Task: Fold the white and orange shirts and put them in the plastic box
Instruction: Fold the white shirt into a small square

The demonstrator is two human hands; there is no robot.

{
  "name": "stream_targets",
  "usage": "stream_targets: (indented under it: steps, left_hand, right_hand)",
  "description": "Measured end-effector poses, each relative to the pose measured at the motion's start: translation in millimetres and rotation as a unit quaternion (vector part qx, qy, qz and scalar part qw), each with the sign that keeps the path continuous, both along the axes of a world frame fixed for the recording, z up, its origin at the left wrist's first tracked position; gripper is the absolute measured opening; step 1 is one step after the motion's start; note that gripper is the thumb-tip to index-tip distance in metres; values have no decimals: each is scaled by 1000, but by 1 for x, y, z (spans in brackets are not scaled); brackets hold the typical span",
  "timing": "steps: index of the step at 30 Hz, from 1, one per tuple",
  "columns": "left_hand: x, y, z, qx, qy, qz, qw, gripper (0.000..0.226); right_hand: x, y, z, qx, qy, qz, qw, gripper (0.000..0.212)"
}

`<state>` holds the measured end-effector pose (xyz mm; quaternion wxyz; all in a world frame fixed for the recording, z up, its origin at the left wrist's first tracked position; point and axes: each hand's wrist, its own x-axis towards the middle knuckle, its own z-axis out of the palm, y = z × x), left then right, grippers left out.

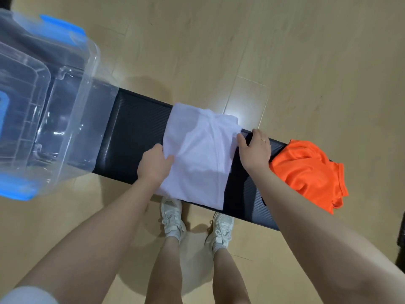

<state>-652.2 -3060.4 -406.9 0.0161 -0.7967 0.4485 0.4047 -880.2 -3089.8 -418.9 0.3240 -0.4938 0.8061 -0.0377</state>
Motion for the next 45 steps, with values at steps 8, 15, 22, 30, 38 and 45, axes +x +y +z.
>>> stream_targets:
  steps: [8,15,22,30,38,45]
  left_hand:
    - [19,-20,4,-93,-10,-19,995,48]
    - [17,-76,1,-53,109,115,986,46]
    - [37,-97,14,-6,222,56,973,10]
    - [40,-119,53,-114,237,-60,963,15]
    - [44,-60,59,-141,56,-299,942,11]
    - [40,4,31,-160,-39,-476,864,14]
  right_hand:
    - [29,-19,8,39,-38,81,995,61]
    - [50,-36,-4,18,-58,49,997,53]
    - [52,-52,12,-14,-141,32,989,16]
    - [34,-73,52,-50,-155,22,986,12]
    - [34,6,57,-6,-2,241,971,27]
    - [28,54,36,-138,119,353,918,25]
